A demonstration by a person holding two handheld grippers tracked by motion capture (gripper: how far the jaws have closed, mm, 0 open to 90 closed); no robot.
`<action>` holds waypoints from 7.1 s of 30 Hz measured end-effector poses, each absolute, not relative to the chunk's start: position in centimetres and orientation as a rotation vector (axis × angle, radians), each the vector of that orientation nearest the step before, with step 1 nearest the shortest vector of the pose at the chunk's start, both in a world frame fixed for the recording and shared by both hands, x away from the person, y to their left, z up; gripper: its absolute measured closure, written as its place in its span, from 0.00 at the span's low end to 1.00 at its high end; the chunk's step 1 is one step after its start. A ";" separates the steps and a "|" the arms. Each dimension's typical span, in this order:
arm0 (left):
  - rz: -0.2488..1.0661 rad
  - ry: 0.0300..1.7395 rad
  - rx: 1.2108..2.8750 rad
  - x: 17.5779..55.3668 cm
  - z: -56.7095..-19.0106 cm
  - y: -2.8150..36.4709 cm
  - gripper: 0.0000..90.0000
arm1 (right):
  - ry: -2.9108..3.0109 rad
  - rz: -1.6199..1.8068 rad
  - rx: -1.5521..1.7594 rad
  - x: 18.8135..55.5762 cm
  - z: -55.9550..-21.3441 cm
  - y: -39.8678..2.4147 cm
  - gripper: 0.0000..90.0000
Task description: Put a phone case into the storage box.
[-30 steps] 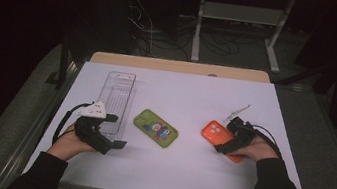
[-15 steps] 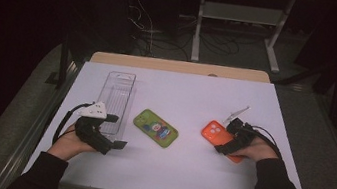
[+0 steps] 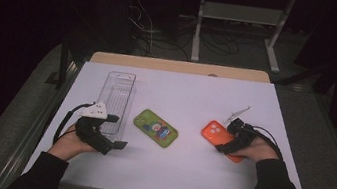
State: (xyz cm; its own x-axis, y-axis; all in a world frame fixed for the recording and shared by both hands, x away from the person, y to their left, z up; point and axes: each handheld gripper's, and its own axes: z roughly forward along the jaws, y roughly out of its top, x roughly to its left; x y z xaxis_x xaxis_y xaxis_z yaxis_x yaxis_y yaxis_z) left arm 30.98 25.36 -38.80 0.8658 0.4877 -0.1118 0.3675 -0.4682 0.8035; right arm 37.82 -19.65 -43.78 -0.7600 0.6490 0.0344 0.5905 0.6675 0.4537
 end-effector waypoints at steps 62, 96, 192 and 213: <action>0.000 0.253 2.230 35.4 -36.3 13.0 0.00 | 2.920 0.785 0.623 36.5 -39.7 -15.5 0.17; -0.029 0.084 2.405 33.7 -37.4 12.1 0.00 | 3.007 0.766 0.208 33.0 -38.0 -9.2 0.17; 0.126 0.543 2.419 34.7 -39.2 11.8 0.17 | 2.516 1.143 1.068 31.9 -39.6 -16.9 0.01; 0.106 0.581 2.390 34.8 -39.0 12.1 0.17 | 2.418 1.130 1.061 31.2 -41.6 -15.3 0.02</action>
State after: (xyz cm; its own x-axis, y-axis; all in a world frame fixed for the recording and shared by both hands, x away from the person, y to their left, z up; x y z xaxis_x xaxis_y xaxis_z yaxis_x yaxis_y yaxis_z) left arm 34.81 12.10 -38.97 0.8976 0.4345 -0.0737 0.3801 -0.6787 0.6284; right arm 31.18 -15.34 -41.61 -0.6959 0.7155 0.0613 0.5061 0.4280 0.7488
